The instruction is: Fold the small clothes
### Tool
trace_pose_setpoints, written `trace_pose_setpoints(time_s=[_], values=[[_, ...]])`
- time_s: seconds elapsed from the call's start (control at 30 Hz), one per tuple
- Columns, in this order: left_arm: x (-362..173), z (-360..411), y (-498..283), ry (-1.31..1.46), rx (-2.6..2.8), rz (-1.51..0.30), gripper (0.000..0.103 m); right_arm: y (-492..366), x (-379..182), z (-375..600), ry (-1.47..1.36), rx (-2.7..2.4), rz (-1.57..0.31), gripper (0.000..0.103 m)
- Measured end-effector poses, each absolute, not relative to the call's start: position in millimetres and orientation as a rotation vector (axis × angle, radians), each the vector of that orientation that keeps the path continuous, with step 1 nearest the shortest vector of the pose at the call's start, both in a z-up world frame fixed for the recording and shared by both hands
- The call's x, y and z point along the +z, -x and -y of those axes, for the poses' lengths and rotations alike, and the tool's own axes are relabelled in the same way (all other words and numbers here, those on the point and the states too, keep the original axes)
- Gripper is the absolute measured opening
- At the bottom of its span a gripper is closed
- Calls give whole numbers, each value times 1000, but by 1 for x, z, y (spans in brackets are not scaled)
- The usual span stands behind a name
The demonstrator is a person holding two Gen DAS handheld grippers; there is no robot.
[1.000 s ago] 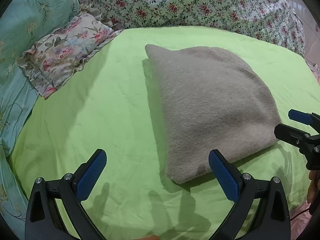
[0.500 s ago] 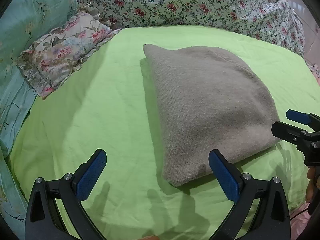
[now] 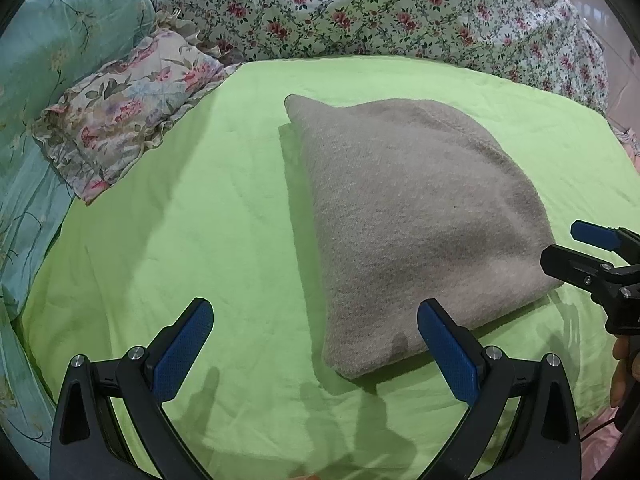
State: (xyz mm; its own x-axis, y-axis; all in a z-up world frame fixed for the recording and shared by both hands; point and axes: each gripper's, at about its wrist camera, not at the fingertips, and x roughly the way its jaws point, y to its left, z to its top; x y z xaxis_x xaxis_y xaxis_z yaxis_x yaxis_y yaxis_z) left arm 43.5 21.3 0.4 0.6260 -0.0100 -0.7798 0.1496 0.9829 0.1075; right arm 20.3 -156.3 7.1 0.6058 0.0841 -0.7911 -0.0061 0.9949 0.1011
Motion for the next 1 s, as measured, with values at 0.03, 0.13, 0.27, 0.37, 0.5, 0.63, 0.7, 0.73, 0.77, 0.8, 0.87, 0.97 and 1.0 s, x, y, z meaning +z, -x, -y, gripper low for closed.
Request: trace_pose_setpoints(time_s=[0.03, 0.13, 0.27, 0.37, 0.5, 0.63, 0.7, 0.73, 0.77, 0.8, 0.87, 0.97, 1.0], values=[[0, -21, -43, -168, -91, -891, 102, -21, 7, 156, -91, 52, -918, 102], [0, -21, -43, -169, -92, -889, 102, -21, 8, 158, -92, 54, -918, 102], [1, -21, -43, -169, -93, -889, 102, -22, 9, 158, -93, 55, -917, 102], [1, -20, -43, -169, -91, -887, 102, -21, 9, 157, -93, 53, -917, 102], [3, -19, -44, -171, -94, -885, 102, -22, 9, 158, -92, 55, -917, 102], [3, -20, -45, -166, -94, -884, 102, -22, 9, 157, -93, 55, -917, 102], [4, -20, -46, -160, -93, -883, 102, -21, 8, 157, -93, 53, -916, 102], [4, -20, -45, -158, -91, -883, 102, -22, 9, 157, -92, 54, -916, 102], [4, -20, -45, -157, -89, -883, 102, -22, 9, 157, -91, 55, -915, 102], [4, -20, -45, -157, -89, -883, 102, -22, 10, 156, -91, 55, -915, 102], [4, -21, -45, -155, -90, -883, 102, -23, 11, 154, -90, 56, -917, 102], [4, -21, -46, -157, -89, -882, 102, -23, 11, 152, -90, 59, -921, 102], [4, -21, -46, -157, -90, -883, 102, -23, 10, 151, -91, 59, -921, 102]])
